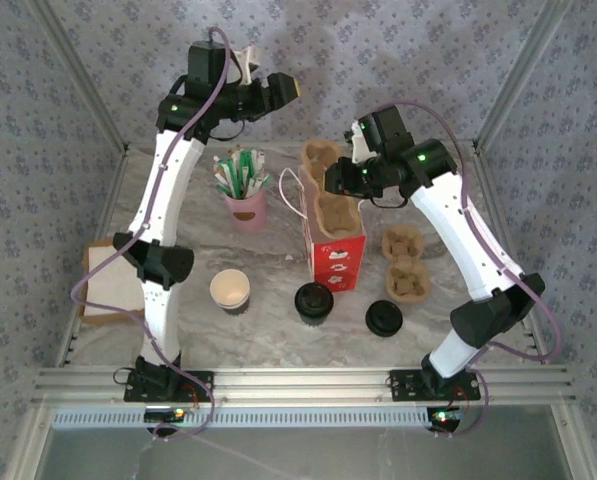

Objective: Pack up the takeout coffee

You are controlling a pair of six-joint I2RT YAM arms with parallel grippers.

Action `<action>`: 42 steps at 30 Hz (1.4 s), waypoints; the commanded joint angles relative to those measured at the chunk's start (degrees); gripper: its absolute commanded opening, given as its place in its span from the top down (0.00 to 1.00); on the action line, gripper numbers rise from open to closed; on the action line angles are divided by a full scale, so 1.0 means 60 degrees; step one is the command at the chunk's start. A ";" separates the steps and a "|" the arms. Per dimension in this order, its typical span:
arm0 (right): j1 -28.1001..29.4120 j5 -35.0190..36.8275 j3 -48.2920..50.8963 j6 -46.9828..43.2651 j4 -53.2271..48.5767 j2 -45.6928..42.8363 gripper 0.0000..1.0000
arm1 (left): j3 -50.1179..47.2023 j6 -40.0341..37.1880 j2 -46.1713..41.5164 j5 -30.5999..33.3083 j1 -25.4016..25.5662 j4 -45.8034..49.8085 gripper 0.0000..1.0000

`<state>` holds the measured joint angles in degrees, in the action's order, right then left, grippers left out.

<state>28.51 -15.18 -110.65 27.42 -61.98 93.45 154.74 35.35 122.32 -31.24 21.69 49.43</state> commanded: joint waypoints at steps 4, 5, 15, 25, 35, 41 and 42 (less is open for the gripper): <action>0.0100 0.0259 -0.0498 -0.0219 -0.0845 0.0310 0.69 | -0.1899 -0.0878 -0.1790 0.0688 0.0115 0.0075 0.22; 0.0110 0.0246 -0.0499 -0.0219 -0.0856 0.0349 0.69 | -0.2537 -0.0911 -0.2128 0.0724 0.0134 -0.0212 0.22; 0.0206 0.0329 -0.0993 -0.0319 -0.1354 0.0902 0.69 | -0.7602 -0.0607 -0.5164 0.0878 0.0164 -0.2496 0.24; 0.0243 0.0408 -0.1102 -0.0526 -0.1747 0.1062 0.69 | -0.9804 -0.0452 -0.6319 0.1090 0.0975 -0.3302 0.31; 0.0269 0.0432 -0.0982 -0.0652 -0.1873 0.1109 0.69 | -1.0574 -0.0344 -0.6471 0.1442 0.1411 -0.3498 0.62; 0.0308 0.0498 -0.0960 -0.0714 -0.1958 0.1155 0.69 | -1.0847 -0.0326 -0.6588 0.1487 0.1475 -0.3595 0.74; 0.0309 0.0507 -0.0953 -0.0717 -0.1959 0.1170 0.69 | -1.0862 -0.0338 -0.6606 0.1494 0.1480 -0.3596 0.75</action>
<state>29.85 -12.84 -115.46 24.34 -71.90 99.57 89.49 33.69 84.75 -22.65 30.04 29.80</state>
